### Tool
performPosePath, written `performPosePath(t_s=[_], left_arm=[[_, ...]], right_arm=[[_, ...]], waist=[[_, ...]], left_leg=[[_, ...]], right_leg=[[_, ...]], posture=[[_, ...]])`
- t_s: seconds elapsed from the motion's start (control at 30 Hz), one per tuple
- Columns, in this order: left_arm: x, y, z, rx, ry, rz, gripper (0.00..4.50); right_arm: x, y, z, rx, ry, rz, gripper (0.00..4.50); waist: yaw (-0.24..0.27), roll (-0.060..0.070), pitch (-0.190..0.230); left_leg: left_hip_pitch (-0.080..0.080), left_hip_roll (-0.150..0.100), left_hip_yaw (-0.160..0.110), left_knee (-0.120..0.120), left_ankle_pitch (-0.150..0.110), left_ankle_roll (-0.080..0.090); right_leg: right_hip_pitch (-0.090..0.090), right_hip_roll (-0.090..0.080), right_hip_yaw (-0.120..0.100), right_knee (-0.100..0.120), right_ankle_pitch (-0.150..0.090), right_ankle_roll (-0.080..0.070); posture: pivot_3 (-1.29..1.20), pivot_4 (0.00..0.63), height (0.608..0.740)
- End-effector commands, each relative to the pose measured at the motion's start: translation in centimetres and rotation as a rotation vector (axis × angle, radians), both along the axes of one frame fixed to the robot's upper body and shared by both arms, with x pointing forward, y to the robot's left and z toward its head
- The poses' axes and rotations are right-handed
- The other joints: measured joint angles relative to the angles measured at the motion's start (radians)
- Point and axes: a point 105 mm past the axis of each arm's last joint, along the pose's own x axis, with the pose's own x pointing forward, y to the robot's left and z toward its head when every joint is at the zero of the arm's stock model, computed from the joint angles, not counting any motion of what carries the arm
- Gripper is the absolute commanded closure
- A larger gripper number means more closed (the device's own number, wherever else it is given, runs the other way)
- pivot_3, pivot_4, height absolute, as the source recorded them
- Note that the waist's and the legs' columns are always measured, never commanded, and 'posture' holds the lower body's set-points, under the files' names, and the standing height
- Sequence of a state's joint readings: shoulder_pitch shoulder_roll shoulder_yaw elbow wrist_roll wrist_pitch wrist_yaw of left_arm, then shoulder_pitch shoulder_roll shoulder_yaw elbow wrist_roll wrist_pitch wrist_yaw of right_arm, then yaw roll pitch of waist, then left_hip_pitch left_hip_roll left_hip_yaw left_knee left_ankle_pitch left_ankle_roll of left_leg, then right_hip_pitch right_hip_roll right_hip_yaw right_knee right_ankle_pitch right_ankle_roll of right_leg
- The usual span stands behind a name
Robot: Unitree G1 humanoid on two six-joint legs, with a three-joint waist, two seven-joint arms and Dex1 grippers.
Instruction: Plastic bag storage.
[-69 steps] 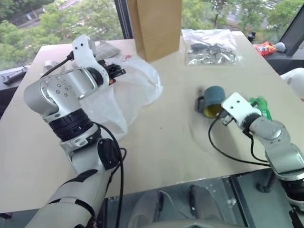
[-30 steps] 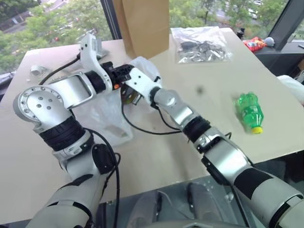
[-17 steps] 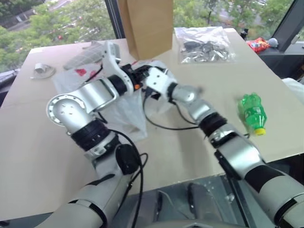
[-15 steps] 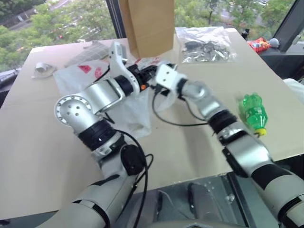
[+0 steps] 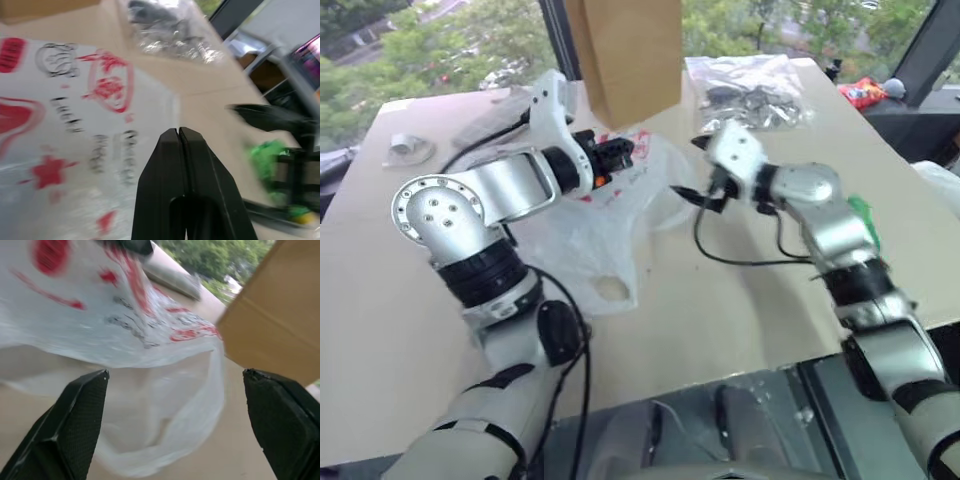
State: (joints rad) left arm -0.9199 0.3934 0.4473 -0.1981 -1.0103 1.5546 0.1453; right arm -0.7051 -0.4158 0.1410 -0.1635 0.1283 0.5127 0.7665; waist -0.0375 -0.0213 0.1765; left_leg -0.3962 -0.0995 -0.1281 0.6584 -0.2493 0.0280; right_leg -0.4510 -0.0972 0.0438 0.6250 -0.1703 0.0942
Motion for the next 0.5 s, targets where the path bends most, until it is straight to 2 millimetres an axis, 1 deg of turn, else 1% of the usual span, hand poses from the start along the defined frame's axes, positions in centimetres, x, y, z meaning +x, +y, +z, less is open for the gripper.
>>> performPosePath(t_s=[0.03,0.07,0.1,0.13,0.17,0.2,0.23,0.3,0.33,0.4,0.5], left_arm=[[-1.1,-1.0,1.3,0.115,-0.127,-0.09,3.21],[-1.5,-1.3,1.2,0.161,-0.149,-0.121,2.81],[-1.8,-1.5,1.2,0.192,-0.166,-0.146,2.24],[-2.4,-2.5,0.6,0.321,-0.202,-0.189,1.83],[-2.9,-3.3,-0.1,0.391,-0.219,-0.232,1.31],[-3.3,-3.9,-0.8,0.466,-0.242,-0.263,0.95],[-3.5,-4.2,-1.5,0.549,-0.272,-0.281,0.95],[-3.3,-3.9,-2.3,0.635,-0.313,-0.279,0.95],[-3.2,-3.6,-2.7,0.666,-0.324,-0.269,0.95],[-3.2,-2.9,-4.1,0.79,-0.364,-0.269,0.95],[-3.2,-2.3,-5.6,0.882,-0.389,-0.256,0.95]], right_arm=[[-2.6,-2.8,1.5,0.07,0.024,-0.141,0.0],[-3.4,-3.6,1.0,0.071,0.048,-0.168,0.0],[-4.0,-4.0,0.7,0.071,0.064,-0.184,0.0],[-5.6,-4.4,0.2,0.065,0.077,-0.174,0.0],[-7.1,-4.6,-0.2,0.06,0.088,-0.147,0.0],[-8.6,-4.7,-0.6,0.056,0.103,-0.12,0.0],[-9.7,-4.8,-0.9,0.046,0.113,-0.099,0.0],[-11.0,-5.0,-1.2,0.03,0.125,-0.083,0.0],[-11.5,-5.1,-1.3,0.026,0.129,-0.078,0.0],[-12.4,-5.5,-1.5,0.021,0.14,-0.074,0.0],[-13.2,-6.1,-1.6,-0.001,0.139,-0.081,0.0]], waist=[[0.005,0.0,0.0],[0.009,0.0,0.0],[0.013,0.0,0.0],[0.018,0.0,0.0],[0.022,0.0,0.0],[0.025,0.001,0.0],[0.026,0.001,0.0],[0.025,0.001,0.0],[0.022,0.001,0.0],[0.02,0.001,0.0],[0.025,0.001,0.0]], left_leg=[[0.0,-0.001,0.0,0.0,0.0,0.0],[0.0,-0.001,0.0,0.001,0.0,0.0],[0.0,-0.001,0.001,0.002,0.0,0.0],[0.0,-0.001,0.0,0.002,0.0,0.0],[0.001,-0.001,0.001,0.002,0.0,0.0],[0.001,-0.001,0.001,0.002,0.0,0.0],[0.001,-0.001,0.002,0.002,0.0,0.0],[0.002,-0.001,0.003,0.002,0.0,0.001],[0.003,-0.001,0.005,0.002,-0.001,0.001],[0.005,0.001,0.009,0.001,-0.001,0.002],[0.007,0.002,0.011,0.001,-0.002,0.004]], right_leg=[[0.0,-0.001,0.0,0.0,0.0,0.0],[0.0,-0.001,0.0,0.0,0.0,0.0],[0.0,-0.001,0.0,0.0,0.0,0.0],[0.0,-0.001,0.0,0.0,0.0,0.0],[0.001,-0.001,0.0,0.001,0.0,0.0],[0.001,-0.001,0.0,0.001,0.0,0.0],[0.001,-0.001,0.0,0.001,0.0,0.0],[0.002,-0.001,0.001,0.0,0.0,0.0],[0.003,-0.001,0.002,0.0,0.0,0.0],[0.003,0.0,0.005,0.0,0.0,0.0],[0.005,0.0,0.006,0.0,0.0,0.0]], posture=[[0.0,0.15,0.74],[0.0,0.15,0.74],[0.0,0.15,0.74],[0.0,0.15,0.74],[0.0,0.15,0.74],[0.0,0.15,0.74],[0.0,0.15,0.74],[0.0,0.15,0.74],[0.0,0.15,0.74],[0.0,0.15,0.74],[0.0,0.15,0.74]])
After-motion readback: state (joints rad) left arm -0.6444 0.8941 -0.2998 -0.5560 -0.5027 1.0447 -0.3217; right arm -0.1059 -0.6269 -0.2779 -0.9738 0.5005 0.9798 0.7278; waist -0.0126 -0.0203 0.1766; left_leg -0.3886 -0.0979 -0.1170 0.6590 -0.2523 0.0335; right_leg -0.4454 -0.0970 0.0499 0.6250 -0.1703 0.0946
